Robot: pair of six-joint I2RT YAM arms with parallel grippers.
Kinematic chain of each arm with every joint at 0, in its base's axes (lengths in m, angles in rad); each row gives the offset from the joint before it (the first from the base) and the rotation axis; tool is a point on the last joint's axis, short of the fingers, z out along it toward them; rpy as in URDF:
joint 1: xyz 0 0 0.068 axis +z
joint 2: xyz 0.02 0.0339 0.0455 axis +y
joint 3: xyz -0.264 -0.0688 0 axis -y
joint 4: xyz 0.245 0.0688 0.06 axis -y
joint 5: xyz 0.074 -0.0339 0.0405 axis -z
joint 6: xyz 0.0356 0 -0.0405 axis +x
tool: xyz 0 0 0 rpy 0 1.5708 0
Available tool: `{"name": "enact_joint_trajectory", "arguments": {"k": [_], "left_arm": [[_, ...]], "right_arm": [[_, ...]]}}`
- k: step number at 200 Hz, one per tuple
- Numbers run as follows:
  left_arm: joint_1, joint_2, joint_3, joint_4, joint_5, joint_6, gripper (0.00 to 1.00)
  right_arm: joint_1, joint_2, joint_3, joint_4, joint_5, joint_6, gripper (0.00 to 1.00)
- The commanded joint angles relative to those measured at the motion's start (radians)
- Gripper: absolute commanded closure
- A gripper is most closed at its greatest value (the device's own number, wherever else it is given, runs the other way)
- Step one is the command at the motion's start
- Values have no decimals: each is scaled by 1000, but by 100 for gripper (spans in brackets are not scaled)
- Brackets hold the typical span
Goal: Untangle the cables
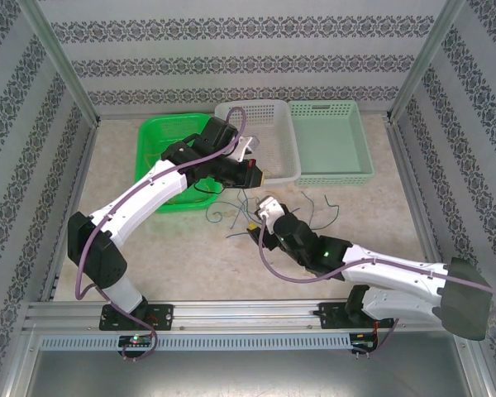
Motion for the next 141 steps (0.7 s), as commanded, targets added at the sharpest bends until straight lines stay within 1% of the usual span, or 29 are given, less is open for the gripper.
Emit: {"name": "enact_joint_trajectory", "arguments": {"k": [1, 13, 30, 46, 79, 109, 118, 141], "left_arm": [[3, 5, 35, 43, 29, -20, 100], [4, 4, 32, 52, 37, -26, 100], [4, 4, 28, 79, 58, -45, 100], [4, 4, 24, 113, 84, -67, 100], [4, -9, 28, 145, 104, -94, 100], [5, -34, 29, 162, 112, -110, 100], [6, -44, 26, 168, 112, -113, 100], [17, -68, 23, 179, 110, -125, 100]], "right_arm": [[10, 33, 40, 81, 24, -54, 37], [10, 53, 44, 111, 18, -61, 41], [9, 96, 58, 132, 18, -75, 42], [5, 138, 68, 154, 16, -76, 46], [-27, 184, 50, 203, 5, -45, 62], [-79, 222, 24, 182, -42, 12, 75], [-94, 227, 7, 175, -54, 36, 77], [-115, 221, -52, 171, -68, 85, 77]]}}
